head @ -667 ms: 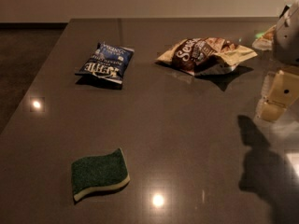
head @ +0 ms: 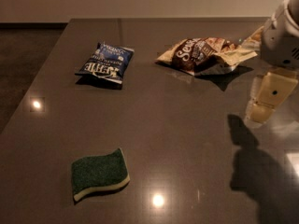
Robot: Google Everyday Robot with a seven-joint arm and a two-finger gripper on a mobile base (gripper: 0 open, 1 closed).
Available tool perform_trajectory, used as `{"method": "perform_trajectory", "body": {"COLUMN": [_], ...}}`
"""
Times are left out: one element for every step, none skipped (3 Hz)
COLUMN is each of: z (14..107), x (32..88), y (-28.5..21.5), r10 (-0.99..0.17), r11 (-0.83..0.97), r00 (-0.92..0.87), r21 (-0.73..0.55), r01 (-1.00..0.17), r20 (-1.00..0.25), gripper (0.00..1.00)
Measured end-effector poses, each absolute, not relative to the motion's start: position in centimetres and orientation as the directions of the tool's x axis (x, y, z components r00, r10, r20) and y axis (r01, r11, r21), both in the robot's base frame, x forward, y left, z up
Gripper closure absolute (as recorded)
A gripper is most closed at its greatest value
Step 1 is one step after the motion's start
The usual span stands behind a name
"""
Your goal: Move sponge near blue chip bag
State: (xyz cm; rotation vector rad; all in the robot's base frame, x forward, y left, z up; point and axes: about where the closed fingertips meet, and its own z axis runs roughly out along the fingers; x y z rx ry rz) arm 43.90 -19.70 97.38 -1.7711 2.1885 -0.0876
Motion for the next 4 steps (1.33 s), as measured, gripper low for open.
{"method": "perform_trajectory", "body": {"z": [96.2, 94.1, 92.0, 90.3], "x": [43.7, 42.5, 39.8, 36.4], "y": [-15.8, -11.9, -7.6, -3.5], "r10": [-0.978, -0.979, -0.961, -0.932], "r11": [0.120, 0.001, -0.125, -0.229], "r00": [-0.070, 0.042, 0.159, 0.254], "r21": [-0.250, -0.209, -0.158, -0.124], "r01": [-0.961, -0.978, -0.979, -0.965], "r20": [-0.199, -0.201, -0.226, -0.257], "gripper": [0.00, 0.00, 0.00, 0.00]}}
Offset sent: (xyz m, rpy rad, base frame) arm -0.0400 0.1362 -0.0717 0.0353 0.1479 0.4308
